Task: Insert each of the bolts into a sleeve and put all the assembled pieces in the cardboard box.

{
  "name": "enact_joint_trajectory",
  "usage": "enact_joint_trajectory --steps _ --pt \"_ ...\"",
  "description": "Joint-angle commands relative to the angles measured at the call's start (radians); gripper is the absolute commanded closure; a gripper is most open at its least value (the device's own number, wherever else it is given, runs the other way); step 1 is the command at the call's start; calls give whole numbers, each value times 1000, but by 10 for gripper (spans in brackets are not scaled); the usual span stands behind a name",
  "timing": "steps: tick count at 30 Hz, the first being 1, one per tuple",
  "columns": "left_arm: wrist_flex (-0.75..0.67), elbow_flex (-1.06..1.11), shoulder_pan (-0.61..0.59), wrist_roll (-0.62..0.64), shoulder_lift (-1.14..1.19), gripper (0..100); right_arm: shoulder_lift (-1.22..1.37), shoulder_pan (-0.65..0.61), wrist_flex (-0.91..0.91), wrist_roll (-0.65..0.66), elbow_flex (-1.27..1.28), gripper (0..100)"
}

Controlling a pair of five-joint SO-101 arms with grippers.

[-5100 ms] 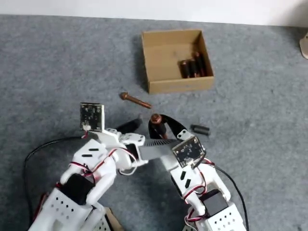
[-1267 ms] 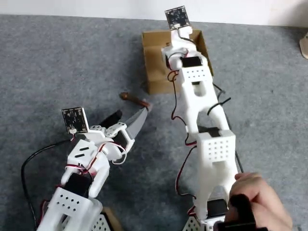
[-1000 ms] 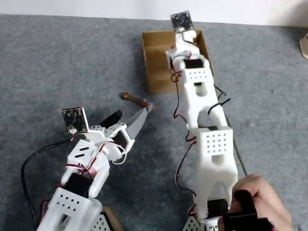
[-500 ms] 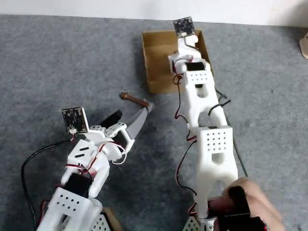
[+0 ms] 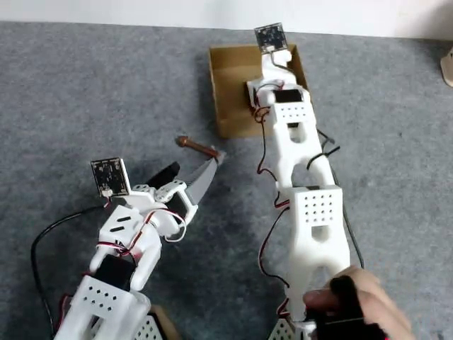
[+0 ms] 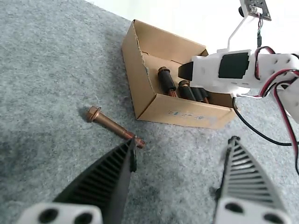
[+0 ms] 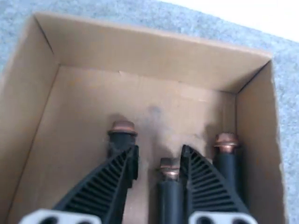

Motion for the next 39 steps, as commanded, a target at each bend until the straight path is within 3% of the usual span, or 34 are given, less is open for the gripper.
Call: enact_joint_trajectory --steps 1,7,26,32,39 --pt "-23 -16 -4 2 -8 712 -45 -8 28 2 -58 864" --pt "-23 -19 -4 2 -8 712 -90 -7 240 -91 -205 864" --pt "-25 -22 -4 9 -10 715 -90 -10 924 -95 -768 864" --pt "-25 -22 -4 2 -10 715 -90 -12 1069 -95 -881 864" --pt "-87 -8 -4 2 -10 713 -99 35 1075 -95 -918 864"
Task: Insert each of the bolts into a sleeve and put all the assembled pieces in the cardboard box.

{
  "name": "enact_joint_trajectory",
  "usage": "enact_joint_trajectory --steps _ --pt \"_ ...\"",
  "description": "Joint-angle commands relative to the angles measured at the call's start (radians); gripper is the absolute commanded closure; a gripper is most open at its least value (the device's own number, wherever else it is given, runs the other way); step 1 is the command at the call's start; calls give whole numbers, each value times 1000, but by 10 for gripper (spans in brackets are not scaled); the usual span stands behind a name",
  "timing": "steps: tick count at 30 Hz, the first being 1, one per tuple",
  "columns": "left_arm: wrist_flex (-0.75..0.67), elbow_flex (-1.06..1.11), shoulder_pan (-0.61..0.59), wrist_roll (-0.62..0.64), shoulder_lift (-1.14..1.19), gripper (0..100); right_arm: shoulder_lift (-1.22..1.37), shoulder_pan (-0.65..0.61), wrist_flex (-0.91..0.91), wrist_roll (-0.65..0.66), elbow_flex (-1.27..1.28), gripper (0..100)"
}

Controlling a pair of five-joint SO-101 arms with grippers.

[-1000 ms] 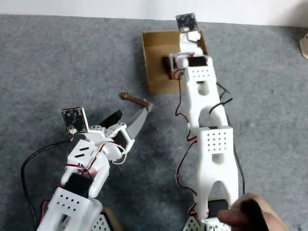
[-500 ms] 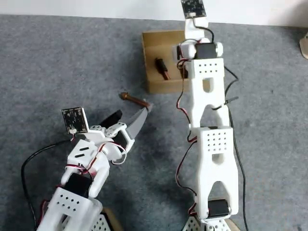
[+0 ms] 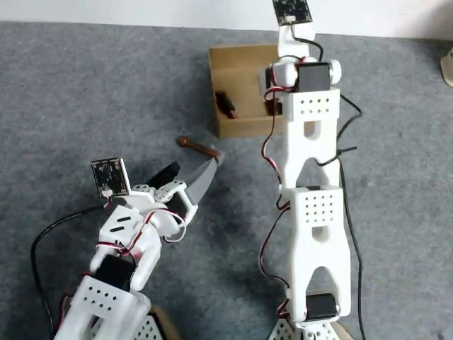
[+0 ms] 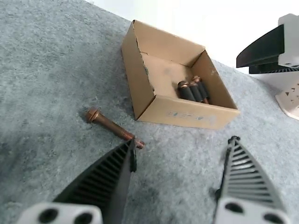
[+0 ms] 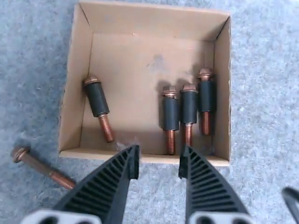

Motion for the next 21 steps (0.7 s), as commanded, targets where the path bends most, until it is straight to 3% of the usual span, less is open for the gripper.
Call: enact_joint_trajectory --steps 1,7,13,15,19,21 --pt "-100 4 -4 2 -10 713 -96 39 18 -8 -84 864" --pt "-279 74 -2 3 -10 716 -134 87 19 -8 -81 864" --pt "-284 70 -2 3 -8 716 -317 102 19 -8 82 864" --pt "-244 44 -2 3 -1 716 -395 102 18 -8 214 864" --pt "5 -77 -1 5 1 716 -539 104 18 -8 467 864" --pt "63 -104 -1 5 1 716 -599 113 16 -8 559 864"
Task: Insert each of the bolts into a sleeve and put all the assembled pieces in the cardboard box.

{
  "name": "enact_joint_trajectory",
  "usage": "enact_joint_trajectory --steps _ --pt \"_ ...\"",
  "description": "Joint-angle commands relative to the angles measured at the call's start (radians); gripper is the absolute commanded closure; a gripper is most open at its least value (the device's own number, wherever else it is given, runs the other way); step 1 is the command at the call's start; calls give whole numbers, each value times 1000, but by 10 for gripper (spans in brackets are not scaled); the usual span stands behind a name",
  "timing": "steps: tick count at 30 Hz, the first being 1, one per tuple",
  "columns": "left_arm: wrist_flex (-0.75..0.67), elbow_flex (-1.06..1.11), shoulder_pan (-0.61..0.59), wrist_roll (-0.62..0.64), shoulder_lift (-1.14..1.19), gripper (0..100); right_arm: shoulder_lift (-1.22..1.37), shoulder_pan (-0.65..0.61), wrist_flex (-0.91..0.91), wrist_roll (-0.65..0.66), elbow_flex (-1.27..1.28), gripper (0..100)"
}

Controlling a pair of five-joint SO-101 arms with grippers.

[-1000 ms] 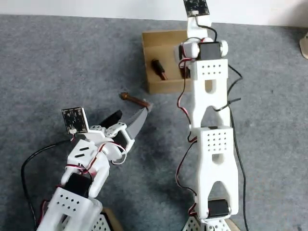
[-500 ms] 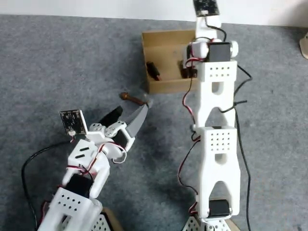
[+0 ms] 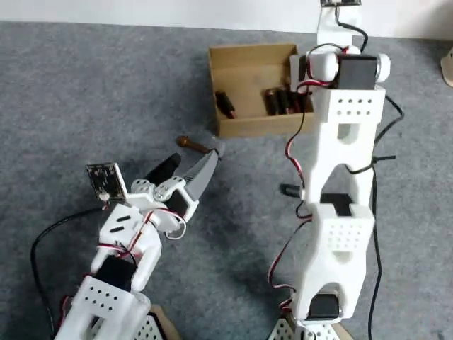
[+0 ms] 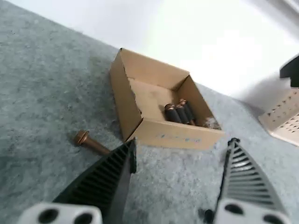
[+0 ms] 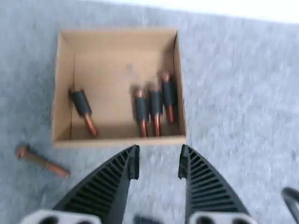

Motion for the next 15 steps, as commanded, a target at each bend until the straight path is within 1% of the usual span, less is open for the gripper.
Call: enact_joint_trajectory --steps 1,3,7,10,11,13,15 --pt "103 -91 -1 5 -1 716 -159 22 15 -8 142 864" --pt "104 -91 13 6 -1 716 -197 25 15 -8 194 864" --pt "107 -91 82 8 1 716 -265 25 15 -8 263 864" --pt "107 -105 87 17 1 716 -309 25 15 -6 289 864" --pt "118 -119 74 40 1 716 -325 25 15 -5 291 864" --pt "199 -176 51 81 2 716 -354 25 15 -5 291 864" --pt "292 -237 33 97 2 716 -380 25 15 -5 292 864"
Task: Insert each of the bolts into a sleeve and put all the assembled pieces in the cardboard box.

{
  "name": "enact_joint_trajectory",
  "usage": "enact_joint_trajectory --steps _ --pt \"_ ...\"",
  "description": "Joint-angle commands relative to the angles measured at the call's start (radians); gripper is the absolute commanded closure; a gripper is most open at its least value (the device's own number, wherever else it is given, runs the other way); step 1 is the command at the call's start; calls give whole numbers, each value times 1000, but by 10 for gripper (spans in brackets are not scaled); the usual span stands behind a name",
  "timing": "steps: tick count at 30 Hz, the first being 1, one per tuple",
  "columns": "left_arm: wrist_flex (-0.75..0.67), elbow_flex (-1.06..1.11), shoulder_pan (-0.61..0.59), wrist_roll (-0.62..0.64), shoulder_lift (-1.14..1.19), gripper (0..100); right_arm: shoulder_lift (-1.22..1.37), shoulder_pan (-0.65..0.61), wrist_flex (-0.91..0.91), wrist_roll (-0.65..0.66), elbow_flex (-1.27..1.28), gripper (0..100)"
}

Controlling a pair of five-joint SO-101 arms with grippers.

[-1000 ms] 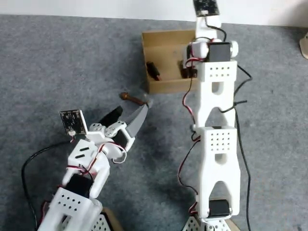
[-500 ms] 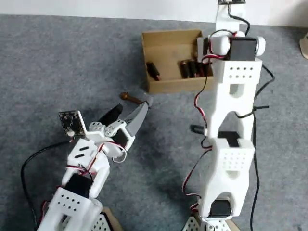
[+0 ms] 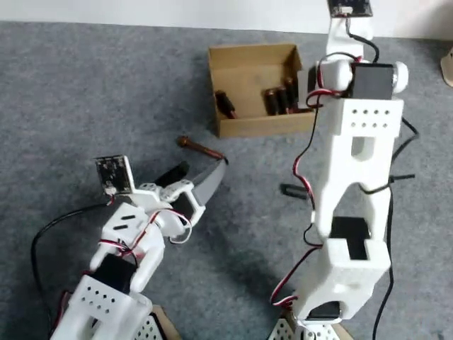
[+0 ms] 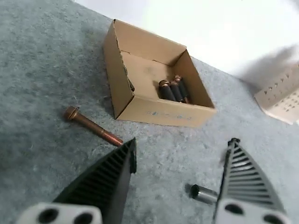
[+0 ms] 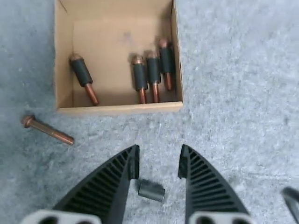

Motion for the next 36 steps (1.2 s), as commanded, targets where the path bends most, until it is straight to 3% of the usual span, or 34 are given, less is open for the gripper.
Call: enact_joint_trajectory --steps 1,9,18,24,36 --pt "133 -139 -38 34 2 716 -93 8 15 -5 -2 864" --pt "172 -228 -107 32 65 716 -186 8 15 -8 189 864" --pt "265 -562 -133 60 610 716 -380 2 13 -9 357 864" --pt "407 -777 -151 100 805 716 -516 2 12 -9 486 864" --pt "578 -1017 -151 100 1023 716 -964 2 -272 -9 1032 864"
